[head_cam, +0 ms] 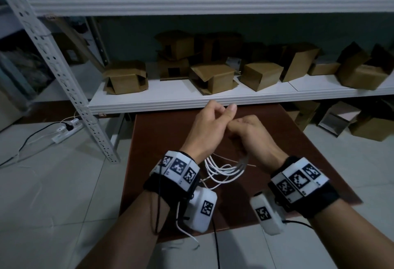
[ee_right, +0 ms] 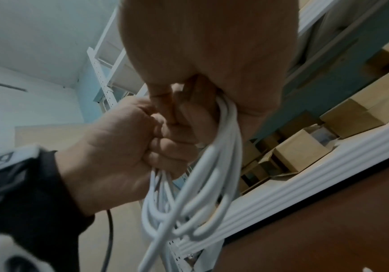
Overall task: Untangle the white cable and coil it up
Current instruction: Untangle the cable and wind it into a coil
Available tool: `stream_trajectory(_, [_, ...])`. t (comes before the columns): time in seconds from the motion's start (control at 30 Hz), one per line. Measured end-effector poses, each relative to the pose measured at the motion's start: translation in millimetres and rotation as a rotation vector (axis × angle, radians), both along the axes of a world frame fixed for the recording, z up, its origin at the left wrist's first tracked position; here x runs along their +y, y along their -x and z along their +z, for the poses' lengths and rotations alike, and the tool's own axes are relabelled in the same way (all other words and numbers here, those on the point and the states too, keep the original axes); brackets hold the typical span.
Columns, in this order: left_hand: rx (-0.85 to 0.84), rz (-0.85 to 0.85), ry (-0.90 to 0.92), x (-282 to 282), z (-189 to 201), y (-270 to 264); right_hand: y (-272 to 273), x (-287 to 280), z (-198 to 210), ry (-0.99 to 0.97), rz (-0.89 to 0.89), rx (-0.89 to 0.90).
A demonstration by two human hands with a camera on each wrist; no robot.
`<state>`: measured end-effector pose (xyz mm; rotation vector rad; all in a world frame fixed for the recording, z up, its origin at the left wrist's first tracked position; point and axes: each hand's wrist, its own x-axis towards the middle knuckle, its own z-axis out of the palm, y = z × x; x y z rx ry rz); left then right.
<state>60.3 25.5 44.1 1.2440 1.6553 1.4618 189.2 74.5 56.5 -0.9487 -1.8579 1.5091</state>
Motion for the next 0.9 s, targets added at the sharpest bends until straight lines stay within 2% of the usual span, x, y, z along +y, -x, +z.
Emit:
stream_trajectory(0.07, [-0.208, -0.076, -0.024, -0.6, 4.4, 3.1, 1.8, -1.6, 5.3, 0.053, -0.056, 0.077])
stream_trajectory(0.1, [-0.259, -0.119, -0.007, -2.4, 7.1, 6.1, 2.3, -2.3, 7.3, 0.082, -0.085, 0.118])
stream_trajectory(0.2, [-0.345, -0.211, 0.018, -7.3, 10.2, 16.4, 3.0, -2.5, 11.9, 0.196, -0.162, 0.232])
stream_trajectory(0.3, [-0.438, -0.204, 0.018, -8.7, 9.0, 18.9, 2.9, -0.6, 13.5, 0.369, -0.190, 0.408])
stream_trajectory(0.37, [-0.464, -0.171, 0.014, -8.0, 9.3, 16.2, 3.0, 0.9, 12.6, 0.408, -0.184, 0.467])
stream_trajectory(0.53, [-0.476, -0.031, -0.028, -6.6, 8.4, 19.6, 1.0, 3.4, 10.9, 0.245, 0.029, 0.309])
stream_trajectory(0.63, [-0.457, -0.020, -0.051, -9.5, 11.1, 22.3, -4.3, 6.8, 13.3, 0.239, 0.156, 0.241])
stream_trajectory(0.9, [-0.272, -0.062, -0.039, -11.7, 10.6, 19.4, -12.8, 9.2, 17.2, -0.058, 0.260, -0.039])
